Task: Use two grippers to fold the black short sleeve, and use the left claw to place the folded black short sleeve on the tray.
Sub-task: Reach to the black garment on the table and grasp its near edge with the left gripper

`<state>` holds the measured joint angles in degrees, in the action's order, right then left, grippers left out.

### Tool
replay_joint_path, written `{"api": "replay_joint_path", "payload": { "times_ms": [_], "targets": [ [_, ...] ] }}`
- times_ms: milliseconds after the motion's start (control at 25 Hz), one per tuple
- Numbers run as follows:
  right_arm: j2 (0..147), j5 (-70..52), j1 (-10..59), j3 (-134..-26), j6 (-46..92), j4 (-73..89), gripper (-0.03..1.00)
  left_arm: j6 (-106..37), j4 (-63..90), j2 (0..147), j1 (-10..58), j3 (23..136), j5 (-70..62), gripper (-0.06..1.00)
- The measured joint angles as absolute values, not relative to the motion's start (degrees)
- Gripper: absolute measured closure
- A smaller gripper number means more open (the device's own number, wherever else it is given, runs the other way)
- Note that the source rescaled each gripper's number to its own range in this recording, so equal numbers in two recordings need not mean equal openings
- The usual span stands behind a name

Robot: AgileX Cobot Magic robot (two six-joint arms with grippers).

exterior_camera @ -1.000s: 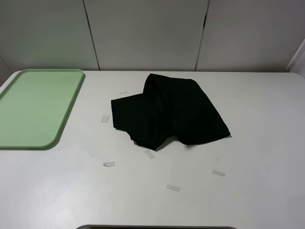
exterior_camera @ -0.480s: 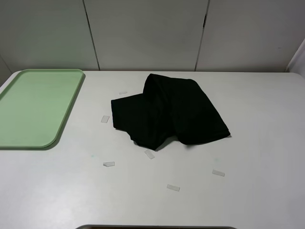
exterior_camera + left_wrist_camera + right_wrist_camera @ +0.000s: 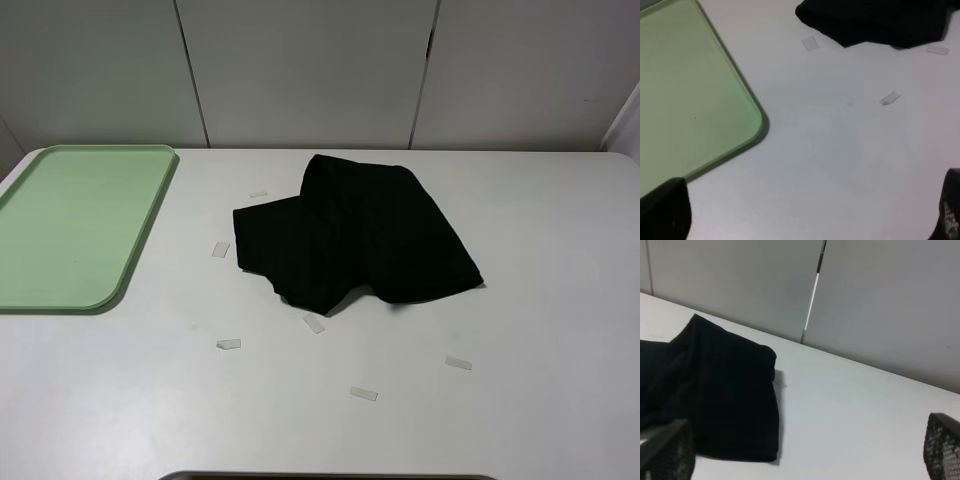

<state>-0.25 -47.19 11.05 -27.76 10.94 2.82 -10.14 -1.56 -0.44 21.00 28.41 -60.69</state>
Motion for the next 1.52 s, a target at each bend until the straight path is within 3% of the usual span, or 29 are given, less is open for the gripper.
{"api": "replay_joint_path", "payload": {
  "times_ms": [400, 720, 1520],
  "targets": [
    [-0.25, -48.07, 11.05, -28.09, 9.47, 5.83, -0.03, -10.14, -1.56, -0.44, 21.0, 28.41, -60.69, -0.06],
    [-0.26, -58.42, 11.05, -28.36, 9.42, 3.78, -0.03, -10.14, -1.56, -0.44, 21.0, 28.41, -60.69, -0.06],
    [-0.26, -58.69, 11.05, -28.34, 9.25, 3.57, -0.03, -10.14, -1.56, -0.44, 21.0, 28.41, -60.65, -0.06]
  ]
}}
